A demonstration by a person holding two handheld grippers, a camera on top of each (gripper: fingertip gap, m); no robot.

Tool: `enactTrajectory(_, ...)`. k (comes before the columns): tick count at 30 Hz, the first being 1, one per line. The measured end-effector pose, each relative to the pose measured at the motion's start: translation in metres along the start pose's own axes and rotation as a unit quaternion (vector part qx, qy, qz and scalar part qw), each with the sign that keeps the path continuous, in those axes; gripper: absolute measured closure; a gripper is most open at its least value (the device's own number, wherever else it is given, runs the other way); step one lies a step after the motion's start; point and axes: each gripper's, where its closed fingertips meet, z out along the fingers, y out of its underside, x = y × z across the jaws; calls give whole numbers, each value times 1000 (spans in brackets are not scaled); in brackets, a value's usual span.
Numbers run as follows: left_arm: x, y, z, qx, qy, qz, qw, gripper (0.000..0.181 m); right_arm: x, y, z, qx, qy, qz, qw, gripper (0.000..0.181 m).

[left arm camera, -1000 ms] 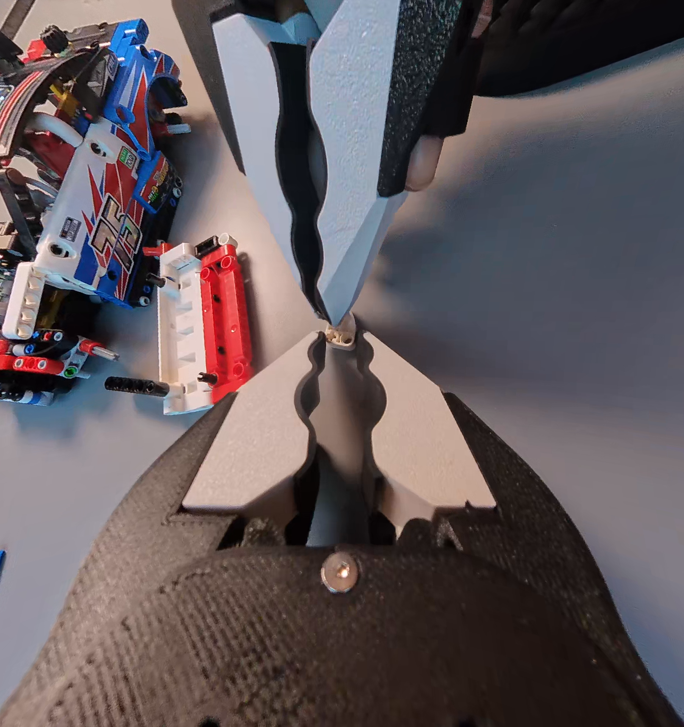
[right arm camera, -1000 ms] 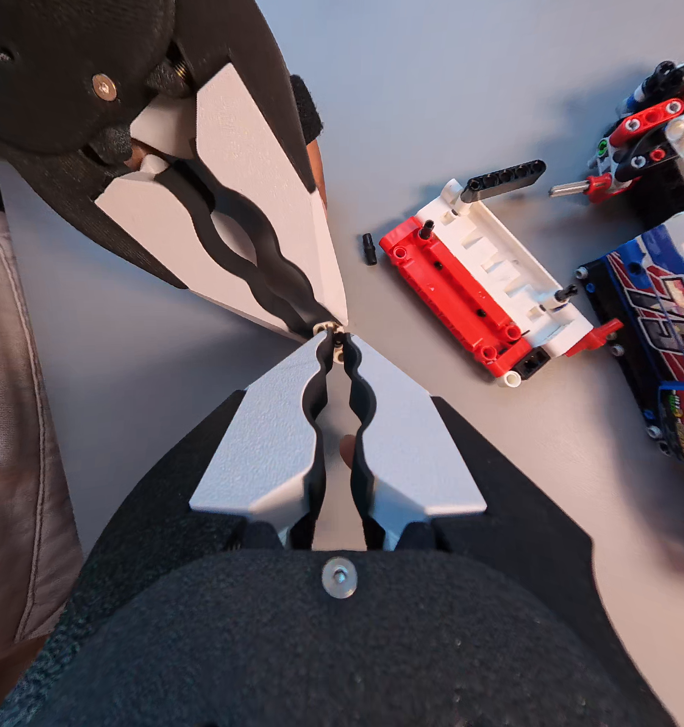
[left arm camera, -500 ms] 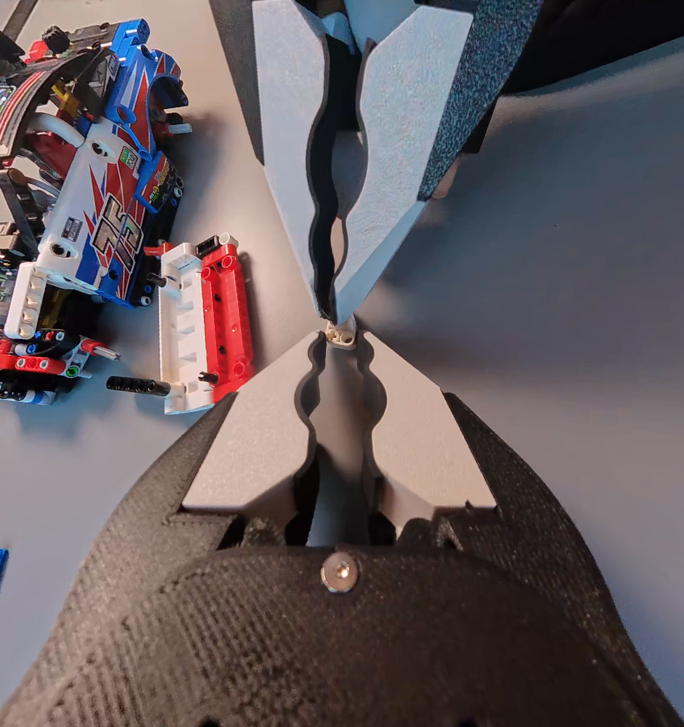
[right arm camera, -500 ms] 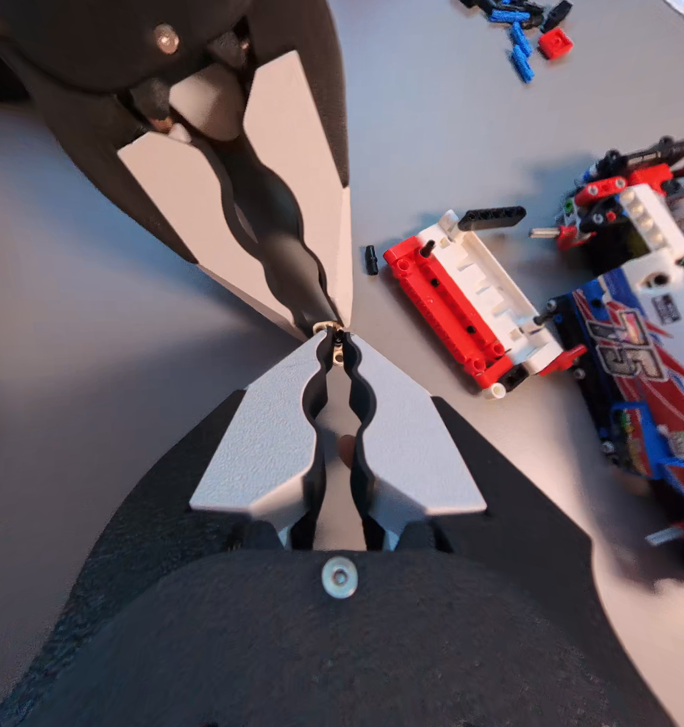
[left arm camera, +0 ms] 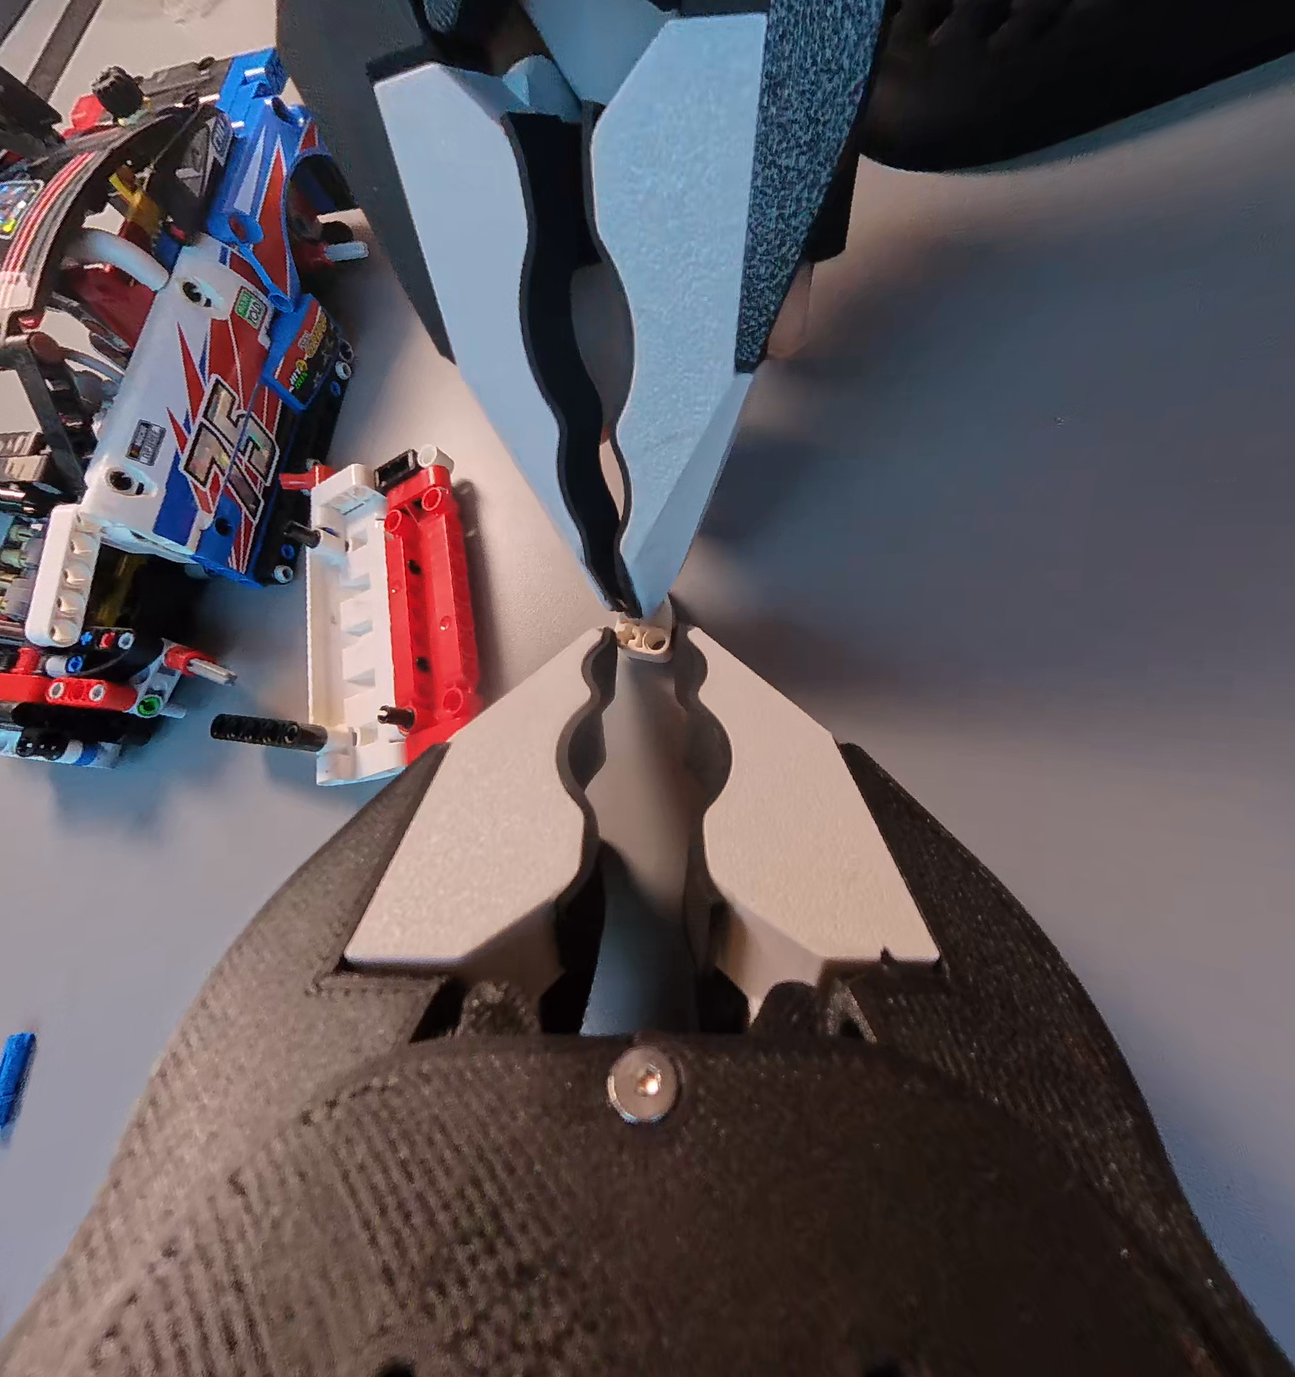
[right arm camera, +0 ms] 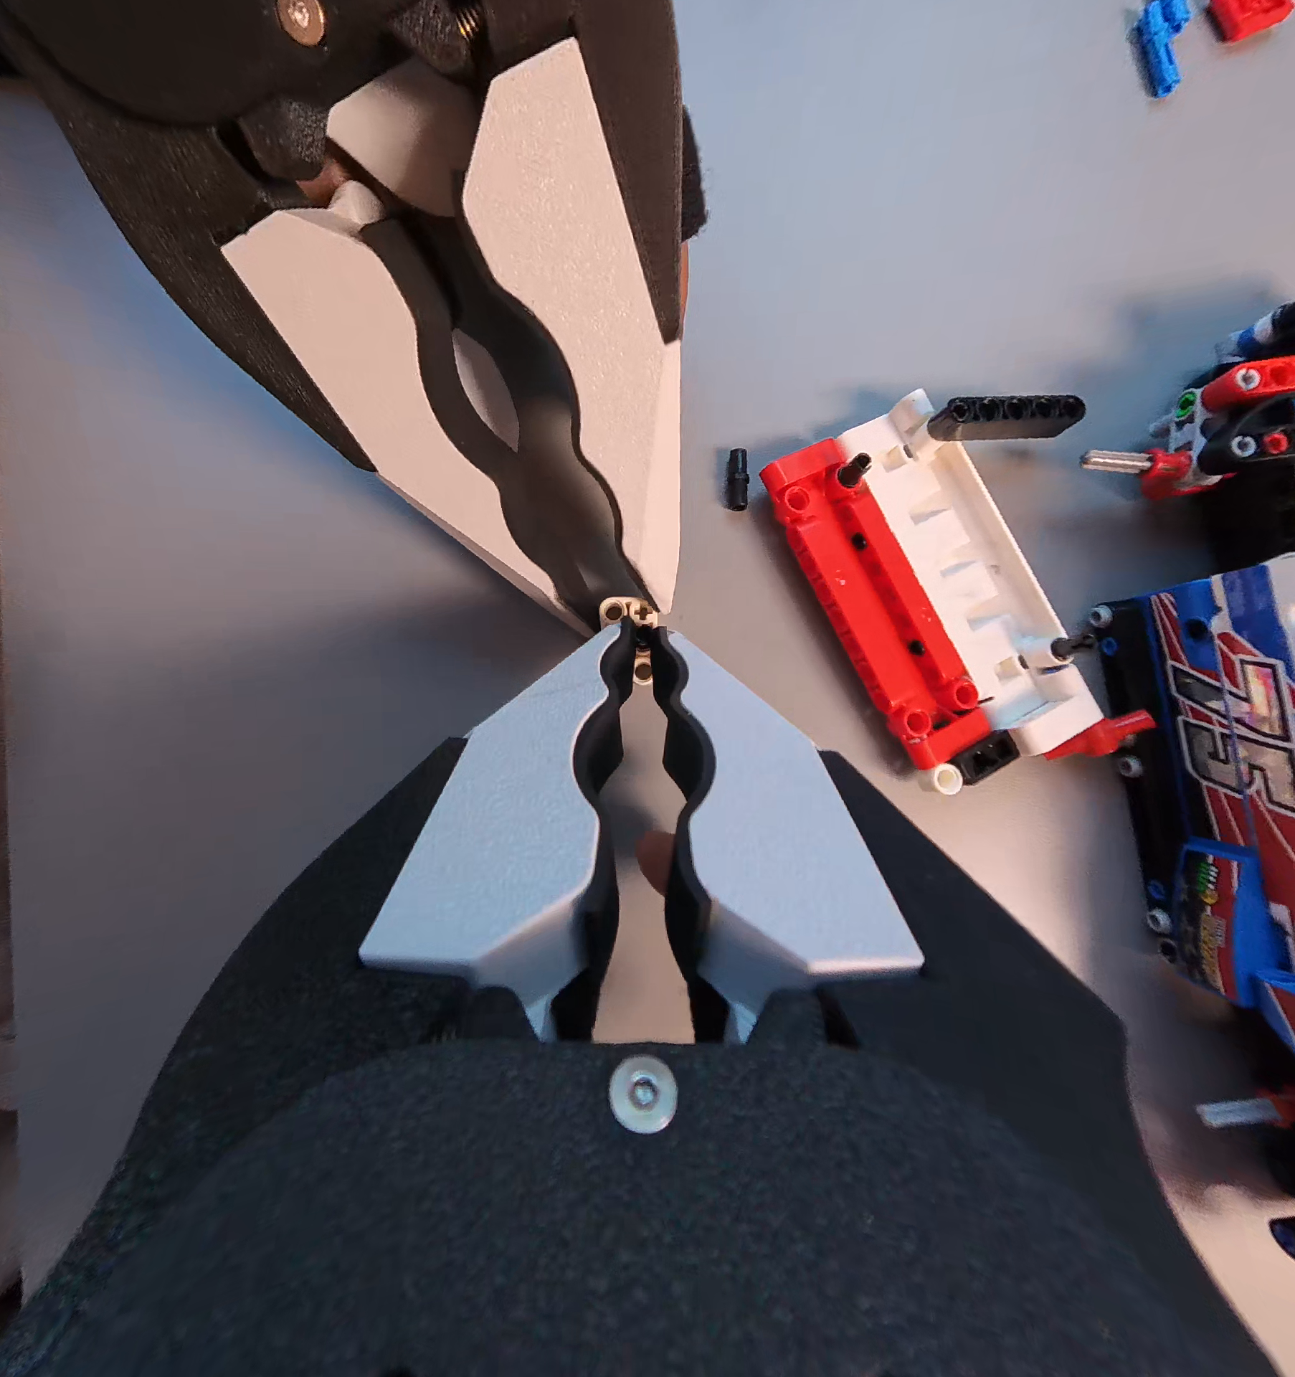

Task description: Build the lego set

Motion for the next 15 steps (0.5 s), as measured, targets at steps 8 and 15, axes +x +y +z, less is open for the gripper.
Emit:
enactTrajectory(8, 0, 0, 0, 1, -1, -1, 1000, 167, 1, -6, -14, 32, -18, 24, 999, 161)
enactTrajectory(15, 0, 0, 0, 1, -1, 0, 1000, 167, -2, -8, -9, 5, -10, 14, 1000, 176)
